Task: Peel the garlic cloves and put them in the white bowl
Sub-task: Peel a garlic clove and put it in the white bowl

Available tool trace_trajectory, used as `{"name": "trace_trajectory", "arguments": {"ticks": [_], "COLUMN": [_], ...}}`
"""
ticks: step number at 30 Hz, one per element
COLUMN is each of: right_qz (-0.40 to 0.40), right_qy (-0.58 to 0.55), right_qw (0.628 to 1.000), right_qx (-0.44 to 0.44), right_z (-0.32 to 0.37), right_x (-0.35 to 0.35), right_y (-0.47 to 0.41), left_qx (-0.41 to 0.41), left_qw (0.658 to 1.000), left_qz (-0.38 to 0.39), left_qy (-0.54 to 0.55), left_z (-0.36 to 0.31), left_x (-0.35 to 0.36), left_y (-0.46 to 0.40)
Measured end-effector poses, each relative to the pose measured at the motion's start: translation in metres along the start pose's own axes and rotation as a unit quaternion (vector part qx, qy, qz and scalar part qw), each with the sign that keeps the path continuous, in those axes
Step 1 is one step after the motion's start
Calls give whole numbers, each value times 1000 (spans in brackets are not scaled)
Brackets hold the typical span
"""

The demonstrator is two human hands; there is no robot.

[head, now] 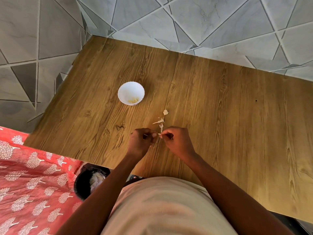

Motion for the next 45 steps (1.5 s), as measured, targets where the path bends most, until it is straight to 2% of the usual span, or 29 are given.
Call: {"name": "trace_trajectory", "arguments": {"ticks": [7, 13, 18, 24, 28, 32, 34, 39, 42, 45], "right_qz": [5, 32, 30, 26, 7, -14, -15, -23, -27, -30], "right_qy": [-5, 27, 135, 210, 199, 169, 181, 242, 263, 224], "right_qw": [1000, 997, 985, 968, 972, 980, 978, 961, 952, 966], "right_qx": [-13, -58, -102, -137, -125, -100, -101, -133, -154, -126], "right_z": [5, 19, 29, 34, 31, 26, 28, 36, 45, 37], "right_x": [0, 8, 12, 15, 10, 5, 5, 5, 5, 1], "right_y": [0, 0, 2, 4, 6, 2, 2, 7, 9, 6], "left_qx": [-4, 5, -37, -128, -153, -179, -197, -248, -264, -255], "left_qw": [995, 998, 999, 989, 967, 938, 926, 871, 862, 868], "left_qz": [-4, -9, -18, 23, 75, 84, 86, 118, 120, 118], "left_qy": [96, 63, 14, 65, 189, 286, 310, 408, 417, 409], "left_z": [8, 4, 2, 17, 23, 26, 29, 40, 45, 46], "left_x": [2, -1, -3, 5, 10, 17, 23, 43, 49, 46], "left_y": [4, 6, 1, -8, -10, -7, -6, -2, -2, -3]}}
Point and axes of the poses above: each hand's wrist, its own y-axis away from the middle knuckle, its own x-axis out of the palm, z = x × y, the point moved 10 cm from there along -y, towards the middle knuckle, and after that the axes turned 15 degrees about z, right-handed, at the moved point
